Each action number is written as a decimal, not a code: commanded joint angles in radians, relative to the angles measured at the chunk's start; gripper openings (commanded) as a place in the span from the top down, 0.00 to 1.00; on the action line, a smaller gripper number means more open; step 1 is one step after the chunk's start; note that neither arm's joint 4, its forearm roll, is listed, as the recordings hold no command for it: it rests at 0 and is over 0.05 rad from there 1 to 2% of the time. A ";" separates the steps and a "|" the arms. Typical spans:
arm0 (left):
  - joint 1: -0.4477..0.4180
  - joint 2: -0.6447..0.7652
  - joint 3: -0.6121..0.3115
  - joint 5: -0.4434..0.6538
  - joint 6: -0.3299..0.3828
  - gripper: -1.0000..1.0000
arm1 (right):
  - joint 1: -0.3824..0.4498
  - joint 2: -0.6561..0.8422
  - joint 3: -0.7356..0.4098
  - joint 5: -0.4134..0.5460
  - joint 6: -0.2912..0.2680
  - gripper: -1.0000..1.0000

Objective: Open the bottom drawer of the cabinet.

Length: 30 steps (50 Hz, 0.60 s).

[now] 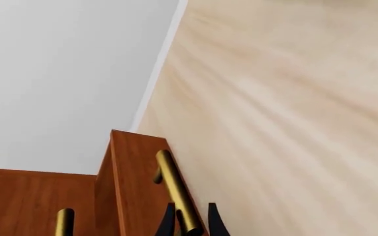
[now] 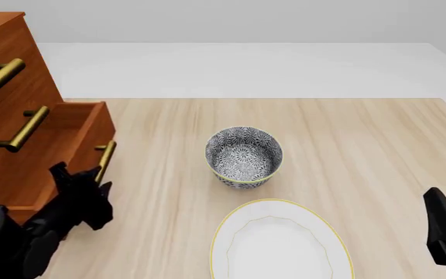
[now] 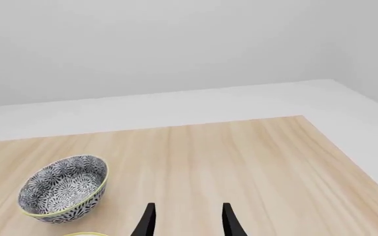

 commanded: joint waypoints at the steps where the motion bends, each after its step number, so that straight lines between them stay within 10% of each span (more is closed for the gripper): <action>1: -0.042 0.026 -0.080 -0.017 0.011 1.00 | -0.006 0.000 0.000 0.001 0.000 0.00; 30: -0.039 0.058 -0.102 -0.017 0.020 1.00 | -0.005 0.000 0.000 0.005 0.000 0.00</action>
